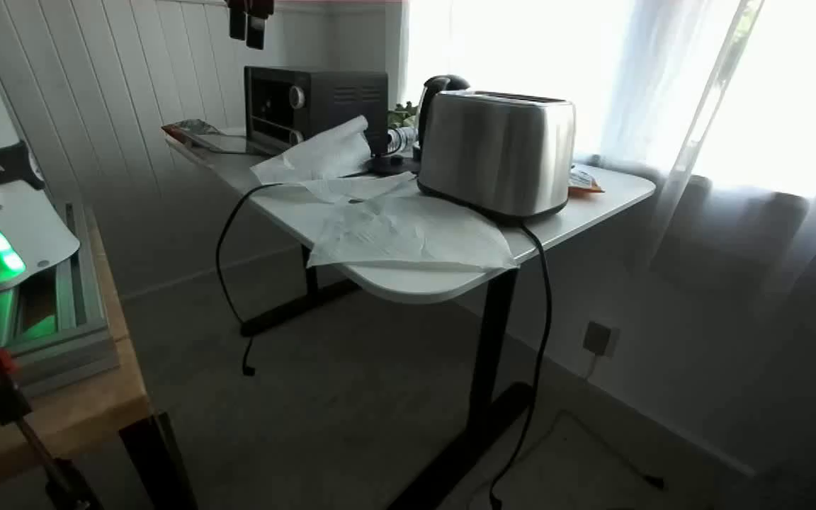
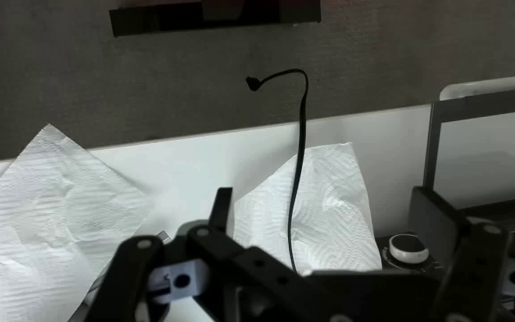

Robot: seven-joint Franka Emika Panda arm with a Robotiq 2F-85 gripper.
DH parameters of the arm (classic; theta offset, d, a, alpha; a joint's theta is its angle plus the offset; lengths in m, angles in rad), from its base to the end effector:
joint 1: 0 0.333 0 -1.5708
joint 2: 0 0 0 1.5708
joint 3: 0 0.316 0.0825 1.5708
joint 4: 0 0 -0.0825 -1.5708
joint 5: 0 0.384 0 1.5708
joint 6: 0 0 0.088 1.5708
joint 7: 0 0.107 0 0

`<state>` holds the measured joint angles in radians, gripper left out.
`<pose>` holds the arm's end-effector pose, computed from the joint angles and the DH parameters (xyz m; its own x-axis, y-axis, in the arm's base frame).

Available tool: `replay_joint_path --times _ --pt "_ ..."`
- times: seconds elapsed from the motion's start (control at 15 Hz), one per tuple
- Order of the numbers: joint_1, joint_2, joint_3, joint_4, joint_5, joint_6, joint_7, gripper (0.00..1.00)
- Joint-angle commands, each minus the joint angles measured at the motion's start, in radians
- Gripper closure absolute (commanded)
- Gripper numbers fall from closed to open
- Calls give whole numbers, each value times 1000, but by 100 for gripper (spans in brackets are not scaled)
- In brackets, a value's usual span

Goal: Pull the bottom tray completely out of the oven

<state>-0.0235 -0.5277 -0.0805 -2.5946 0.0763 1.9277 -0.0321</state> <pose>0.3603 -0.0318 0.4190 0.9870 -0.0811 -0.1385 -0.0969 -0.9890 -0.1118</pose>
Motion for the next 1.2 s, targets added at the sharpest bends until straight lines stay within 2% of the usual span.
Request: replay_joint_path --times 0.0,0.4,0.47,0.6,0.8,1.0,1.13 --pt "-8 1 7 1 4 -2 -4 0" --pt "-8 1 7 1 4 -2 -4 0" --pt "22 17 -4 -1 43 16 -57 0" --pt "66 30 -26 -21 129 59 -161 0" --pt "124 101 -53 -89 309 190 -294 0" --pt "189 179 -81 -141 535 294 -459 0" --pt "258 229 -130 -156 700 332 -557 0"
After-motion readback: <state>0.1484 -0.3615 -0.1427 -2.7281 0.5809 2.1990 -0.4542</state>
